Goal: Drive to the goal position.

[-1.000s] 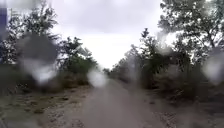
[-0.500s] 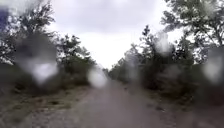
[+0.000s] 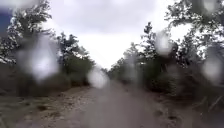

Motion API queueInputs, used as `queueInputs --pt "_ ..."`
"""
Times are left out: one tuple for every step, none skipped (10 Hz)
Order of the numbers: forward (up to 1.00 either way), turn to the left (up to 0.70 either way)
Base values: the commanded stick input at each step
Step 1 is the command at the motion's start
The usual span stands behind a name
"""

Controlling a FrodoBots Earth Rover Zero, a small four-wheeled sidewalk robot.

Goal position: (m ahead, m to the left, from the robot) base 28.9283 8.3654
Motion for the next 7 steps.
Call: queueInputs --pt "0.7 0.0" --pt "0.7 0.0" --pt "0.7 0.0" --pt "0.7 0.0" --pt "0.7 0.03" --pt "0.7 0.13" --pt "0.7 0.14"
